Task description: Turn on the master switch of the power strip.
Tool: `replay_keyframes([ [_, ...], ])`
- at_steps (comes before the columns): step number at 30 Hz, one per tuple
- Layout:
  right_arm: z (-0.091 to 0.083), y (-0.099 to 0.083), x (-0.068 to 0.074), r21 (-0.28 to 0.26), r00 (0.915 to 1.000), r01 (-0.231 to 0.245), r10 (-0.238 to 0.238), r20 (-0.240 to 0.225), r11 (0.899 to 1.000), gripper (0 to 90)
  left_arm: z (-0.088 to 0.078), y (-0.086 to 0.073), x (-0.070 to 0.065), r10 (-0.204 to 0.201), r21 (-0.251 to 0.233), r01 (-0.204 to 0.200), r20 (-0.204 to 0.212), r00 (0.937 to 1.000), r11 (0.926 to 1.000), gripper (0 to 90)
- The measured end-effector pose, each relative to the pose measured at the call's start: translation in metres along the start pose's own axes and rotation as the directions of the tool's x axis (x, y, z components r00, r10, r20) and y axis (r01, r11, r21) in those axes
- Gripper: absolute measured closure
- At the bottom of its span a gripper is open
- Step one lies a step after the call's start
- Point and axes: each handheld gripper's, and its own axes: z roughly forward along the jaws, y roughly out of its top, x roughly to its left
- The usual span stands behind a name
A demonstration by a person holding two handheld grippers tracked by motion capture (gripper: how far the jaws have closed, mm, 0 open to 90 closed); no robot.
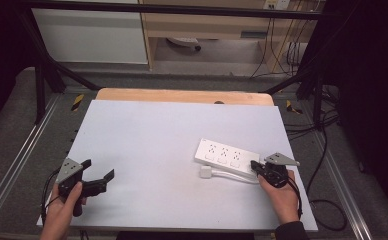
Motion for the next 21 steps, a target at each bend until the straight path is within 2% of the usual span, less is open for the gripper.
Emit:
replay_keyframes([
  [6,0.0006,-0.0003,0.0023,0.011,0.9999,0.013,-0.013,0.005,1.000,90.0,0.0000,0.0000,-0.0002,0.000,0.000,0.000,-0.001,1.0000,1.0000,6.4],
  [21,0.0006,-0.0004,0.0031,0.012,0.9999,0.011,-0.011,0.005,1.000,90.0,-0.0001,0.0000,-0.0003,0.001,0.002,-0.001,-0.002,1.0000,1.0000,6.5],
])
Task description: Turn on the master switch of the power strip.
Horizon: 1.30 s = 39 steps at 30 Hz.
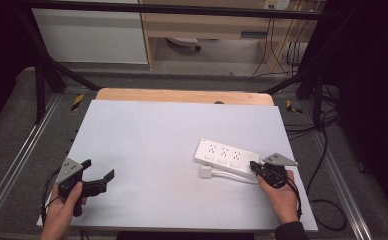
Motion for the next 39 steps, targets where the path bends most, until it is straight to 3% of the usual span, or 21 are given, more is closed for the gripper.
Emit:
replay_keyframes([
  [27,0.0014,0.0008,0.0007,0.004,0.9996,-0.025,0.025,-0.010,1.000,90.0,0.0000,-0.0001,-0.0002,0.001,0.000,-0.001,0.000,1.0000,1.0000,6.5],
  [39,0.0015,0.0014,0.0020,0.009,1.0000,-0.006,0.006,-0.001,1.000,90.0,0.0002,-0.0001,-0.0006,0.001,0.000,-0.001,0.002,1.0000,1.0000,6.5],
])
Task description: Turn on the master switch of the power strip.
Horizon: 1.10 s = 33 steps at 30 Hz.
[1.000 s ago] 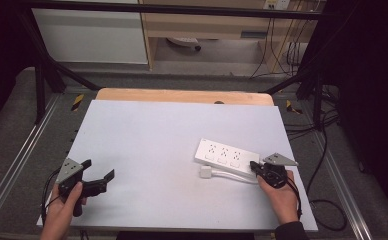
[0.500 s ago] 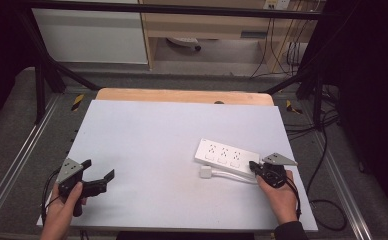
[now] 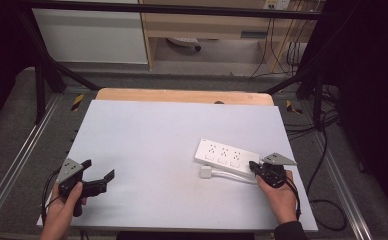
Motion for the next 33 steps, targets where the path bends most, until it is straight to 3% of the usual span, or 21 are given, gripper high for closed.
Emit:
replay_keyframes([
  [33,0.0006,0.0003,0.0006,0.010,0.9999,0.011,-0.011,0.006,1.000,90.0,0.0005,-0.0005,-0.0002,0.001,0.007,-0.001,-0.003,1.0000,1.0000,6.6],
])
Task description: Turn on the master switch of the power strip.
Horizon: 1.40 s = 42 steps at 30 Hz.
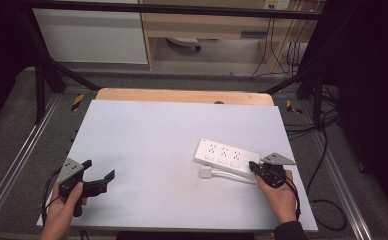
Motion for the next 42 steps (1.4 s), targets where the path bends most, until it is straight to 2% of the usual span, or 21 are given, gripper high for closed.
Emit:
replay_keyframes([
  [29,-0.0008,0.0008,-0.0007,-0.003,1.0000,-0.004,0.004,-0.006,1.000,90.0,0.0003,0.0001,0.0001,0.003,0.001,-0.003,0.001,1.0000,1.0000,6.6],
  [37,-0.0022,0.0012,-0.0030,-0.016,0.9998,-0.018,0.018,-0.009,1.000,89.7,-0.0002,0.0004,0.0003,0.003,-0.002,-0.003,0.000,1.0000,1.0000,6.6],
  [42,-0.0041,0.0033,-0.0012,-0.050,0.9999,-0.011,0.011,-0.012,0.999,89.6,-0.0002,0.0004,0.0004,0.004,-0.003,-0.004,0.000,1.0000,1.0000,6.7],
])
